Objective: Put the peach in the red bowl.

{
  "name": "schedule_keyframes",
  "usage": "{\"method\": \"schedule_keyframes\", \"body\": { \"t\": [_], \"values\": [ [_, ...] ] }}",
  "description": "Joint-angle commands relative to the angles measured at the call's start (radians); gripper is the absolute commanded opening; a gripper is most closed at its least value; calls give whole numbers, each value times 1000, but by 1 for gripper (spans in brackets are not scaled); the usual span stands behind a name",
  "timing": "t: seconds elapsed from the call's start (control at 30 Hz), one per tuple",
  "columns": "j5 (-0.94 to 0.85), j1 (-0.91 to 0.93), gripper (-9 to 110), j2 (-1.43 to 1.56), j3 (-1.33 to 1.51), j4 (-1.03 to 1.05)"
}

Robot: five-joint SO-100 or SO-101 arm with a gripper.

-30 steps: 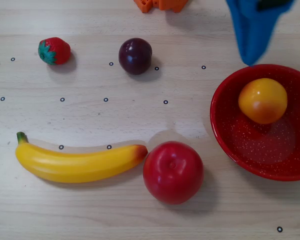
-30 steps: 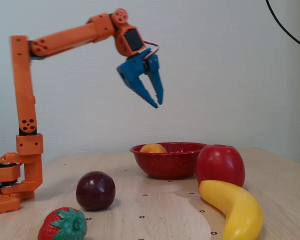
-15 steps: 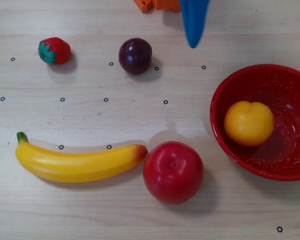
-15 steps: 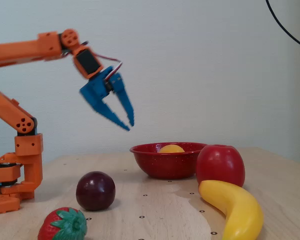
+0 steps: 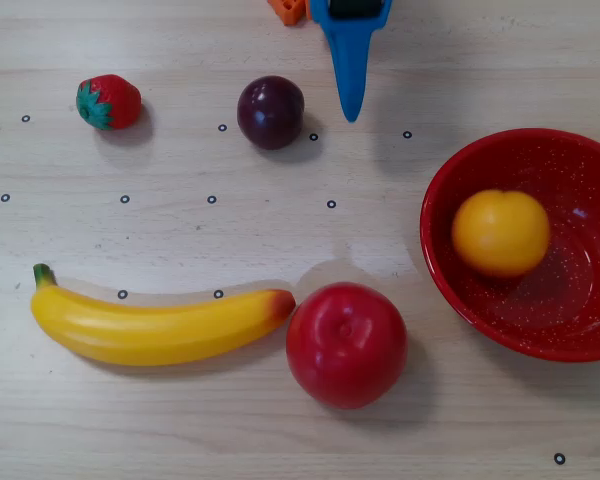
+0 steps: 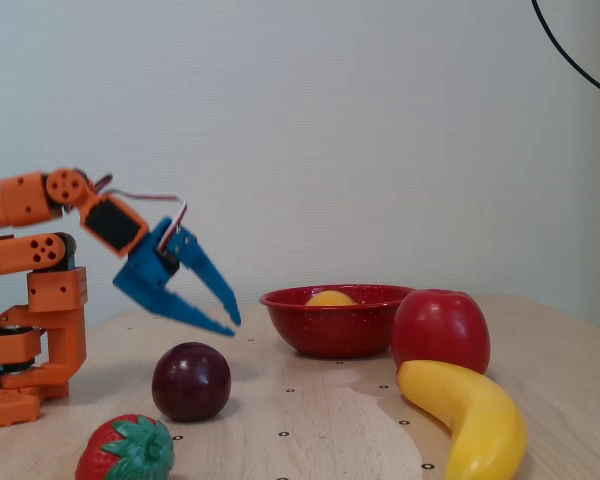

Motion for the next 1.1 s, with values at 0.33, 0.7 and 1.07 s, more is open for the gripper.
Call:
{"method": "schedule_keyframes", "body": {
  "t": [0.33,0.7,1.07],
  "values": [
    [-137,-61,0,17,103,-152],
    [-216,-107,0,17,103,-55],
    [-233,-114,0,17,103,-49]
  ]
}}
